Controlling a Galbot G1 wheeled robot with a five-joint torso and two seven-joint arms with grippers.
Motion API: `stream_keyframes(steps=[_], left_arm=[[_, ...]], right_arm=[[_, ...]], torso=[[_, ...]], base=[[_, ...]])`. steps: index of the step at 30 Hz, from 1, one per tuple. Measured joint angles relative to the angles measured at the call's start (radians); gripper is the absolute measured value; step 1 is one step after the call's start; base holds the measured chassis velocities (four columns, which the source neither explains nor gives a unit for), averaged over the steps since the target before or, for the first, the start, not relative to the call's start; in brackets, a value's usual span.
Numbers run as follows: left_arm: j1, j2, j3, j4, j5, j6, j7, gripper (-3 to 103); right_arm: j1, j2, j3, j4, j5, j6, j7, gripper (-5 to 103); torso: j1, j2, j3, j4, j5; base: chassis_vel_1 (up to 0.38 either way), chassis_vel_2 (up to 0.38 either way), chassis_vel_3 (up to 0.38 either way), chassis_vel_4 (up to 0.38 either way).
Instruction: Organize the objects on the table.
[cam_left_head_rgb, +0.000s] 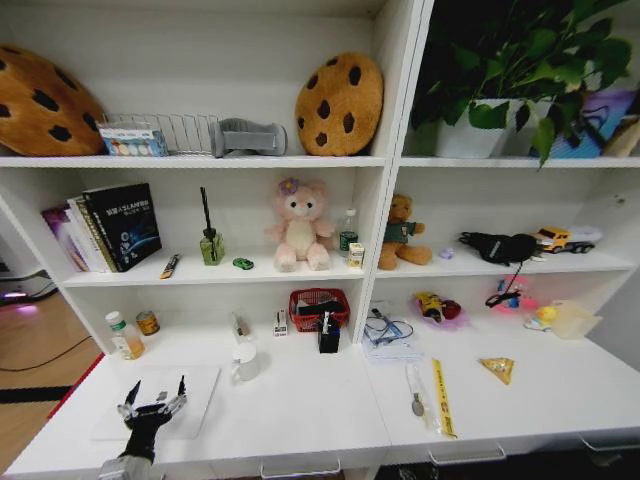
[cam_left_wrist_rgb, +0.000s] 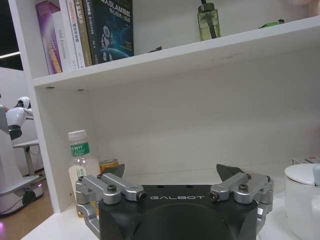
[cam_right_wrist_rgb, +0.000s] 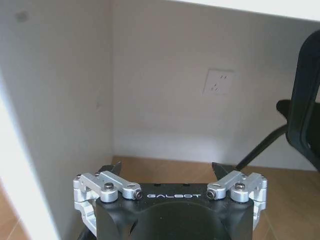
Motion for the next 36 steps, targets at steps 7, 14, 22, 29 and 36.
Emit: stream_keyframes(steps=[7, 14, 22, 29, 36], left_arm=[[-0.007, -0.003, 0.001, -0.004, -0.001, 0.000, 0.000, 100], [-0.012, -0.006, 0.004, -0.010, 0.002, 0.000, 0.000, 100], [-0.020, -0.011, 0.013, -0.013, 0.010, -0.002, 0.003, 100], [-0.021, -0.011, 0.017, -0.018, 0.012, -0.005, 0.006, 100], [-0.016, -0.020, 0.013, -0.022, 0.017, -0.012, 0.010, 100]], right_arm=[[-0.229, -0.029, 0.017, 0.150, 0.001, 0.101, -0.055, 100], [-0.524, -0.029, 0.065, 0.431, 0.033, 0.183, -0.003, 100], [-0.718, -0.006, 0.156, 0.759, 0.043, 0.185, 0.048, 100], [-0.736, -0.027, 0.259, 0.906, 0.097, 0.139, 0.058, 100], [-0.759, -0.105, 0.435, 1.209, 0.304, -0.027, 0.002, 100]], torso=[[0.000, 0.000, 0.000, -0.0003, -0.0002], [0.000, 0.000, 0.000, -0.0002, -0.0005], [0.000, 0.000, 0.000, -0.0003, -0.0002], [0.000, 0.000, 0.000, -0.0003, -0.0002], [0.000, 0.000, 0.000, -0.0001, -0.0001]], base=[[0.000, 0.000, 0.000, 0.000], [0.000, 0.000, 0.000, 0.000], [0.000, 0.000, 0.000, 0.000], [0.000, 0.000, 0.000, 0.000], [0.000, 0.000, 0.000, 0.000]])
